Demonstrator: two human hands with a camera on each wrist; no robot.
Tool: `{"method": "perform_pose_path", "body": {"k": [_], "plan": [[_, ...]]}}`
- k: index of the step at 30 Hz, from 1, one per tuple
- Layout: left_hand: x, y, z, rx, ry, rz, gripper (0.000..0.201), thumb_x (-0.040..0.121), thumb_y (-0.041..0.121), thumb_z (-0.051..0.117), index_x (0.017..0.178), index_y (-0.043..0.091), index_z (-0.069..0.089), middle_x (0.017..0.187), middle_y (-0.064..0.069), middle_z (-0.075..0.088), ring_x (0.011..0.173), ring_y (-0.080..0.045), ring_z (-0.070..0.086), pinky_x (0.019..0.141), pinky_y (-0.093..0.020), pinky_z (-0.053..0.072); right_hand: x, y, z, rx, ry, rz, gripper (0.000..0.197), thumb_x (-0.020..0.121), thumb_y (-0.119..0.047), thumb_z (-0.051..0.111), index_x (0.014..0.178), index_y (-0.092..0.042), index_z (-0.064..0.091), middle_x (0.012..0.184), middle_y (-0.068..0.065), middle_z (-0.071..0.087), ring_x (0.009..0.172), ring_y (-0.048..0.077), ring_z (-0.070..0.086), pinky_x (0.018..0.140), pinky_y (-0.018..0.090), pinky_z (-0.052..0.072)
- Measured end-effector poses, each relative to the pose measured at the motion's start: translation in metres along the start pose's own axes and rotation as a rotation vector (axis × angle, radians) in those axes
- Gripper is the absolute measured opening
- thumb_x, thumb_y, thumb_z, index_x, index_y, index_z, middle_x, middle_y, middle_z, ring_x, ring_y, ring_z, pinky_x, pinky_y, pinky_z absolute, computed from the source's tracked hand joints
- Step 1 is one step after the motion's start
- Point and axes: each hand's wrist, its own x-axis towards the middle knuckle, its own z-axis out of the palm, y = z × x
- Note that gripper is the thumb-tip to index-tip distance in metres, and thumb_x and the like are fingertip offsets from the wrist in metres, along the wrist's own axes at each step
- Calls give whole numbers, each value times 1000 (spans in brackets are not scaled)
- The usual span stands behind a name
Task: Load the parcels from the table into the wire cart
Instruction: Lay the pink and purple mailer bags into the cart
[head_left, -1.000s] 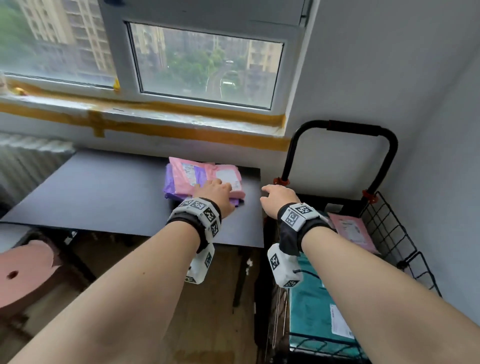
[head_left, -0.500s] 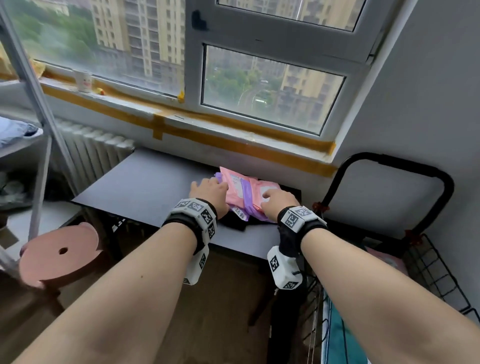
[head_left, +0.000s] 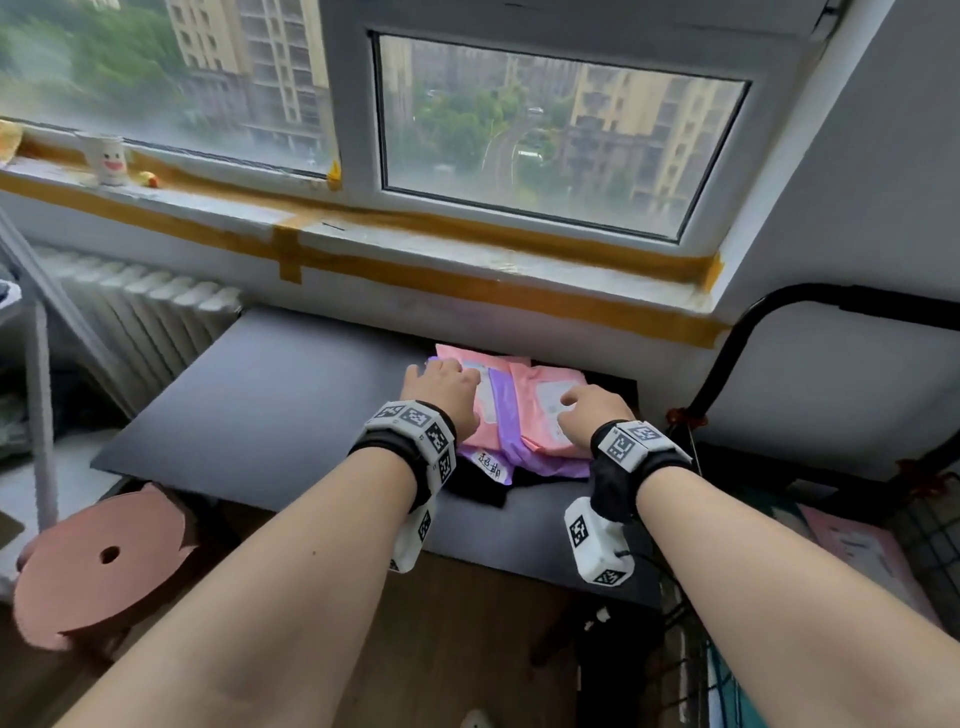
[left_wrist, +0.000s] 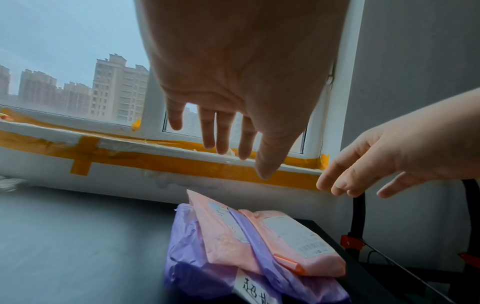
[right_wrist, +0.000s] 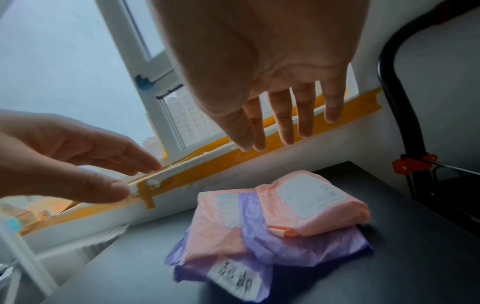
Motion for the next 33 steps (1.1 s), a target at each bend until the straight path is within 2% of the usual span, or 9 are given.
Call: {"method": "perform_pose_path", "body": {"k": [4,8,11,14,19,23,27,29,33], "plan": [[63,13,15,24,-66,57,49,91,31,53,138,22,44,139,-5,44,130,-23,38,107,-41,28,63,26,8,12,-52,77,46,89,-18,48,134,-24,51,141,7,50,130,29,45,107,35,38],[119,31,36,18,-185,115,50,92,30,52,140,21,40,143,-5,40,133,-24,35,109,-42,27,110,48,20,46,-103,162,47,86,-23,52,132,-17,47,135,12,52,125,33,48,101,37,42],[151,47,52,0,-218,157,51,91,29,53,139,21,41,144,-4,39,132,-24,38,108,-42,30,133,59,27,103,-130,231,60,83,-32,59,137,-13,41,135,14,49,124,34,48,100,40,43],[172,61,65,-28,-232,197,50,90,27,54,138,19,43,143,-4,40,132,-23,38,107,-42,29,150,68,31,121,-212,255,70,80,-40,66,137,-9,40,135,12,51,123,31,51,97,35,45],[197,69,83,-84,-296,237,55,87,25,58,139,20,41,139,-6,42,129,-25,38,107,-39,34,168,73,42,114,-343,252,56,67,-47,77,108,-14,58,107,5,66,92,23,64,68,27,44],[207,65,88,-100,-351,275,72,81,23,69,143,19,34,141,-7,38,129,-25,38,106,-39,38,172,74,42,153,-367,276,39,66,-32,82,89,-17,55,93,1,63,82,19,60,54,25,39],[216,60,86,-106,-352,296,79,80,25,71,146,19,29,142,-7,36,130,-25,37,105,-39,38,175,69,37,144,-297,278,13,76,-17,72,76,-18,59,98,4,68,94,22,64,72,24,48],[219,59,81,-122,-331,302,80,80,25,72,146,20,27,144,-6,34,132,-24,35,104,-38,39,175,68,35,174,-239,275,14,79,-14,66,69,-21,58,98,4,69,97,23,65,78,25,50],[223,57,68,-121,-275,336,88,80,25,73,150,21,20,149,-5,28,136,-24,30,108,-39,35,173,62,20,318,-130,229,22,79,-11,60,61,-23,55,75,-7,62,83,17,61,71,22,44]]}}
